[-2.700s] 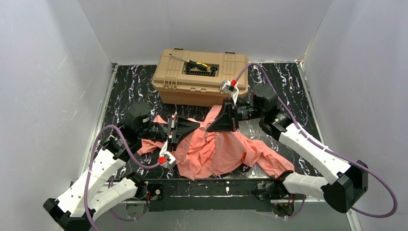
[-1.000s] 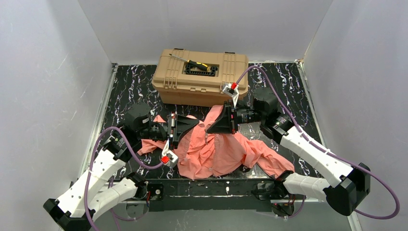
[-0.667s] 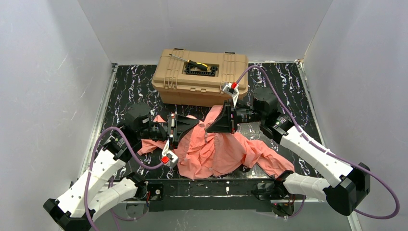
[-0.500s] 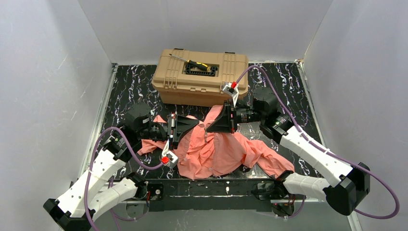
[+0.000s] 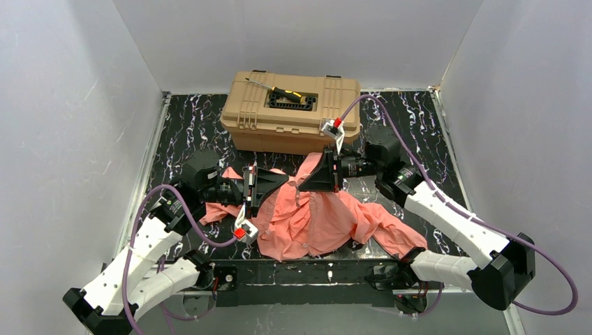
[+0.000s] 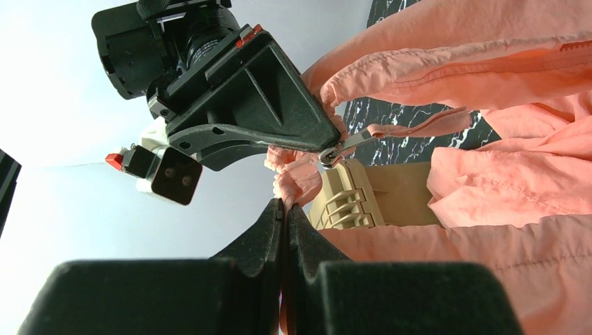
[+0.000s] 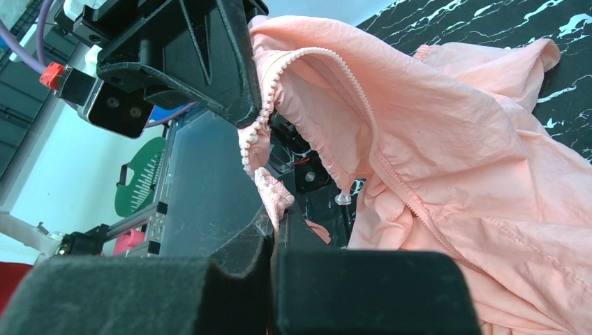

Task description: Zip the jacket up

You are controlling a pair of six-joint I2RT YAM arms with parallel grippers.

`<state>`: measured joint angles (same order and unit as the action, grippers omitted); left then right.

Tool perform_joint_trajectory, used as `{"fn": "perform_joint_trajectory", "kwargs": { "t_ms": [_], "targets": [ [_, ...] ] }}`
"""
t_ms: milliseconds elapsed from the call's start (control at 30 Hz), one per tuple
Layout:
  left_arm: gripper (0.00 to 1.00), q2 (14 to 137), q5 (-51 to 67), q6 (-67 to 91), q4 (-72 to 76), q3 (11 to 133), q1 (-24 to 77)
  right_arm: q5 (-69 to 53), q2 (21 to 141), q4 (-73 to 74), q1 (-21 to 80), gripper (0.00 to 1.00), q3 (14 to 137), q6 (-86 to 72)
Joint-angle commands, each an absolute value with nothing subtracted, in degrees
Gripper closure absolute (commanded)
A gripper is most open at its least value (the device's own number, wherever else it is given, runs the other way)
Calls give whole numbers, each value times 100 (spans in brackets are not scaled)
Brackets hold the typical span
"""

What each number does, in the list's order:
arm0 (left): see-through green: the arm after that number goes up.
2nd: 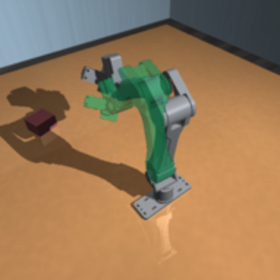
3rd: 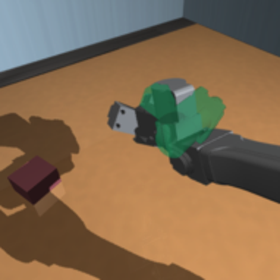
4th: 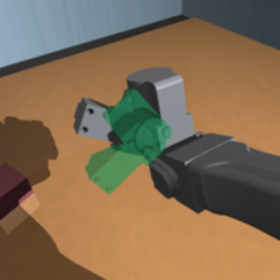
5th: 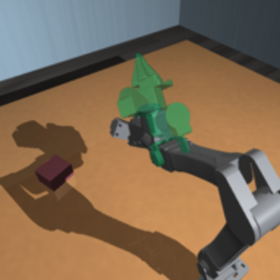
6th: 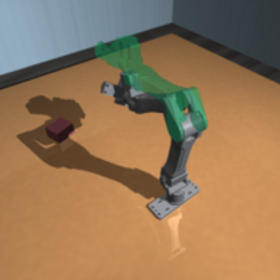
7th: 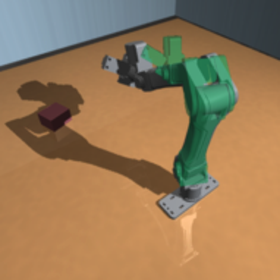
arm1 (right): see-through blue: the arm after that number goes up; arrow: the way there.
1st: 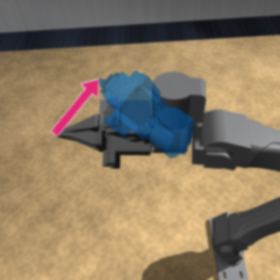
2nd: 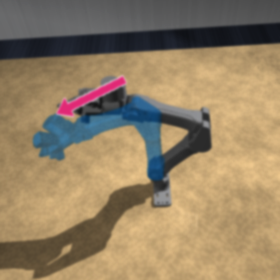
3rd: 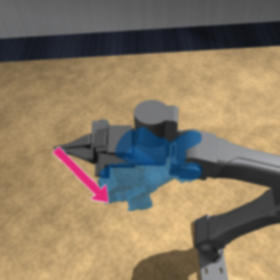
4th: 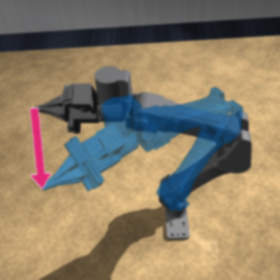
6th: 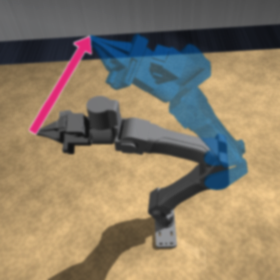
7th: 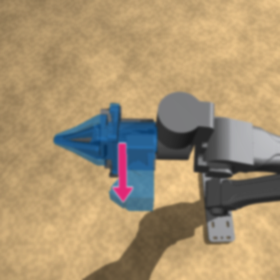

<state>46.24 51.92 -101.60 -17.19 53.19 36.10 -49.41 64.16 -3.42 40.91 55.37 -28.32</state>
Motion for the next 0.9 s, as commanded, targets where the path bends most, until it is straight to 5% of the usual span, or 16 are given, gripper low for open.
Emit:
{"fn": "perform_joint_trajectory", "kwargs": {
  "t_ms": [0, 867],
  "targets": [
    [100, 4573, 5370, -10221, -1802, 5370, 3620, -4954, 6472, -737, 4123, 99, 5801, -2902],
    [100, 4601, 5201, -10347, -1912, 5453, 3625, -4984, 6390, -604, 4165, 99, 5703, -2894]
  ]
}}
